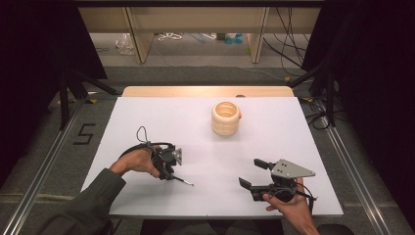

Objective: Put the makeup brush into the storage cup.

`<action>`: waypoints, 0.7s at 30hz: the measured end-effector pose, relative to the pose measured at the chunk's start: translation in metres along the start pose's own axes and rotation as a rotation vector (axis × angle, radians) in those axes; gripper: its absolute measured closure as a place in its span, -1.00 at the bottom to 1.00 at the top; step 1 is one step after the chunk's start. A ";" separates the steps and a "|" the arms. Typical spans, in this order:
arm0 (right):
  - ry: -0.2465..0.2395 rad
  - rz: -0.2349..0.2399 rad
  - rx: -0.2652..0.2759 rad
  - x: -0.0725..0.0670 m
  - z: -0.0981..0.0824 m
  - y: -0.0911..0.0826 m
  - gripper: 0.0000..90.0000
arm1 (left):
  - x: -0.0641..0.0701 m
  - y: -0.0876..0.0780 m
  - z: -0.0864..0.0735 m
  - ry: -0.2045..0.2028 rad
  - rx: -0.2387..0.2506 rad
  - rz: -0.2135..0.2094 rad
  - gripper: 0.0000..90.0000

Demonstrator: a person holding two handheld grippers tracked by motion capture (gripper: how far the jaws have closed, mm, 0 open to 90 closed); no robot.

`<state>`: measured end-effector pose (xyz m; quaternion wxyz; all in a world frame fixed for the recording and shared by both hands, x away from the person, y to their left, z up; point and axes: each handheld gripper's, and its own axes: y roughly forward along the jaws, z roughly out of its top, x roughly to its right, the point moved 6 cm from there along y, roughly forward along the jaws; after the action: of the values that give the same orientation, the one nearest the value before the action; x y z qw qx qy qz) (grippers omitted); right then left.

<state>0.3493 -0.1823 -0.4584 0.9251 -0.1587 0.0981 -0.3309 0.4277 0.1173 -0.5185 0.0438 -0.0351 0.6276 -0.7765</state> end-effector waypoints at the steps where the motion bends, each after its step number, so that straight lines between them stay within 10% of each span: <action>1: 0.000 -0.001 0.001 0.000 0.000 0.000 -0.60 | 0.000 0.000 0.000 0.003 -0.015 -0.002 0.61; 21: -0.014 0.006 0.020 0.000 0.001 0.002 -0.60 | 0.000 0.000 0.002 -0.063 -0.054 0.000 0.89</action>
<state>0.3509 -0.1813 -0.4582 0.9281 -0.1515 0.0889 -0.3282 0.4277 0.1155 -0.5181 0.0624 -0.0606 0.6469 -0.7576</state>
